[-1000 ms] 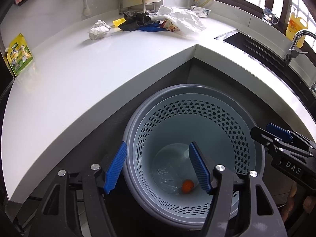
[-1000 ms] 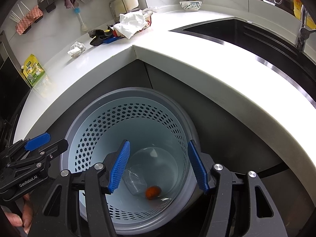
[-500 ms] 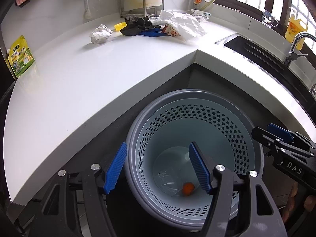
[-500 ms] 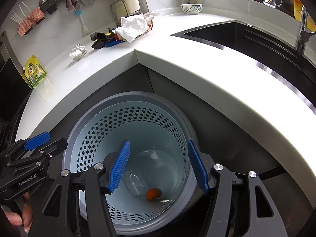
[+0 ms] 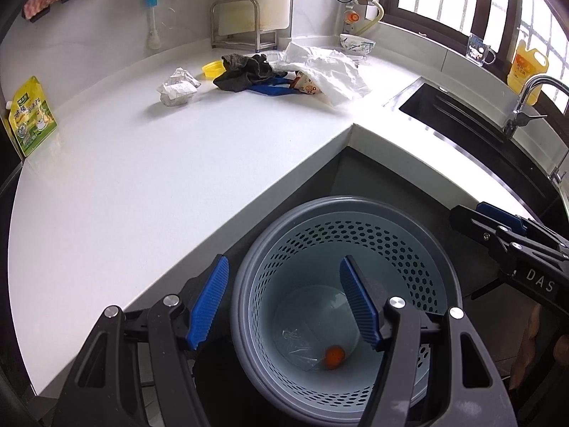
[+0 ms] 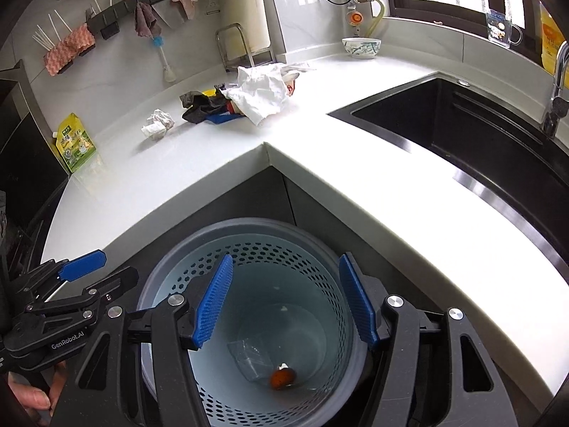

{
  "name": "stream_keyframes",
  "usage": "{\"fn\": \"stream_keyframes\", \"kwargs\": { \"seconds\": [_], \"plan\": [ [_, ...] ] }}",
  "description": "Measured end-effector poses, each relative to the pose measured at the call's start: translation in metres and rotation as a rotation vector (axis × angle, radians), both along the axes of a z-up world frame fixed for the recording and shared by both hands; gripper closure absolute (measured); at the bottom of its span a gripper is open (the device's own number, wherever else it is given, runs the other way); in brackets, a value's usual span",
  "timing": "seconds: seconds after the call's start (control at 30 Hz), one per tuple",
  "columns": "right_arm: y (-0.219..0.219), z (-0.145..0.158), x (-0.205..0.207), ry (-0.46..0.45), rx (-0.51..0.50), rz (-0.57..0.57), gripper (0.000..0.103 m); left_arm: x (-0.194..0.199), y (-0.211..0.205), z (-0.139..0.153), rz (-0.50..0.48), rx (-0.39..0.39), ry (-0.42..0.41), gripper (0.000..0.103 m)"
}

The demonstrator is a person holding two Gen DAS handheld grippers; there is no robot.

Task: Collect trash
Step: 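Raise both open grippers from the basket back toward the counter, then grasp the white plastic bag with the right gripper while the left gripper approaches the crumpled paper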

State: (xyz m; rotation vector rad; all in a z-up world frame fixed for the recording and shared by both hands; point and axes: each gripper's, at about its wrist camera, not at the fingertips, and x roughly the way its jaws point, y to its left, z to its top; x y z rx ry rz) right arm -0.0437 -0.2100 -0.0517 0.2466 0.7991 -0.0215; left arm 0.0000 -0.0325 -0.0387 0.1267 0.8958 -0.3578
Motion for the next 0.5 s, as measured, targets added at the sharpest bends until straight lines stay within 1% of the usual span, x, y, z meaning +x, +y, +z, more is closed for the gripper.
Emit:
{"fn": "stream_keyframes", "kwargs": {
  "seconds": [0.13,0.27,0.5],
  "plan": [
    [-0.003,0.012,0.020,-0.027,0.019,0.012,0.043,0.010,-0.001,0.012,-0.003,-0.018,-0.021,0.036],
    [-0.006,0.022,0.039,-0.057,0.015,0.019,0.042,0.023,-0.001,0.023,0.003,-0.037,-0.048,0.034],
    [-0.012,0.030,0.077,-0.081,0.002,0.026,0.041,0.054,0.008,0.034,0.033,-0.054,-0.069,0.032]
  ]
}}
